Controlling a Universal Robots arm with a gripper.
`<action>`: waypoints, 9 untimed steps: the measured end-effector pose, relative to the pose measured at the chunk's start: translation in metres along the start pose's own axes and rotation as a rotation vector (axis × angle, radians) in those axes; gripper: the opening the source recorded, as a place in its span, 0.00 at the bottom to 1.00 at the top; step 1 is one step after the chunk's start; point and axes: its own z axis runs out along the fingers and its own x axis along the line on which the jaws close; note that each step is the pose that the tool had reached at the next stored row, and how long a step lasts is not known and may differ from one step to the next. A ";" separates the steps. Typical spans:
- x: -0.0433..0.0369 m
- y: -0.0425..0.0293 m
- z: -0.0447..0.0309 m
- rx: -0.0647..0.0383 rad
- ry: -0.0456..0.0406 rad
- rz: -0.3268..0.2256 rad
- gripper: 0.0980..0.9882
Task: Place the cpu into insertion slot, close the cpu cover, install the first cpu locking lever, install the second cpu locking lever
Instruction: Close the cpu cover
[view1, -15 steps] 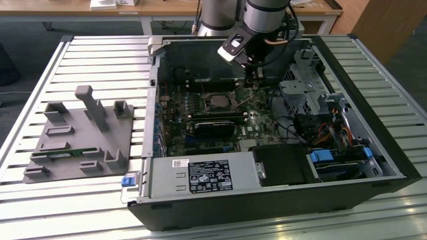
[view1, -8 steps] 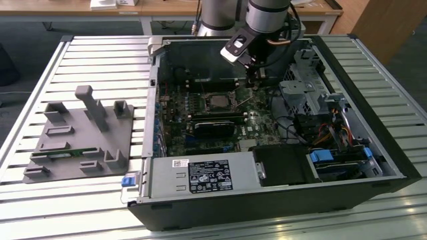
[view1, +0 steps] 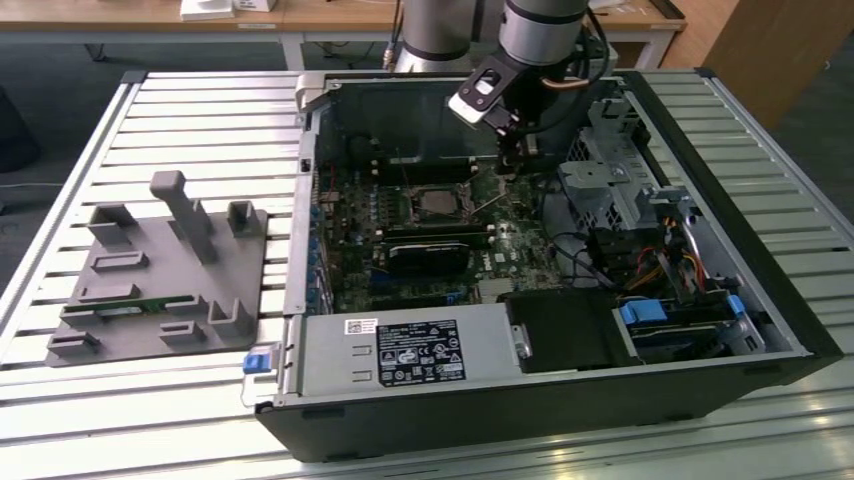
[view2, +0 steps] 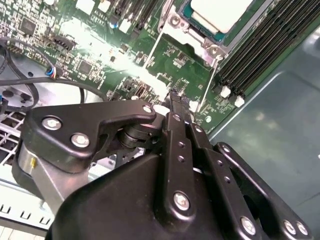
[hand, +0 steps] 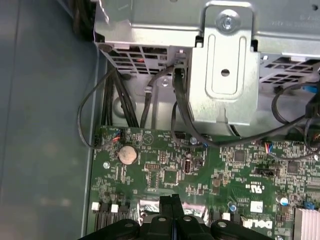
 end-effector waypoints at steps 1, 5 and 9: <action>0.0000 0.0018 0.0002 0.000 0.0002 0.000 0.01; 0.0001 0.0078 0.0010 0.000 0.0001 0.000 0.01; 0.0000 0.0146 0.0015 0.000 0.0000 0.000 0.01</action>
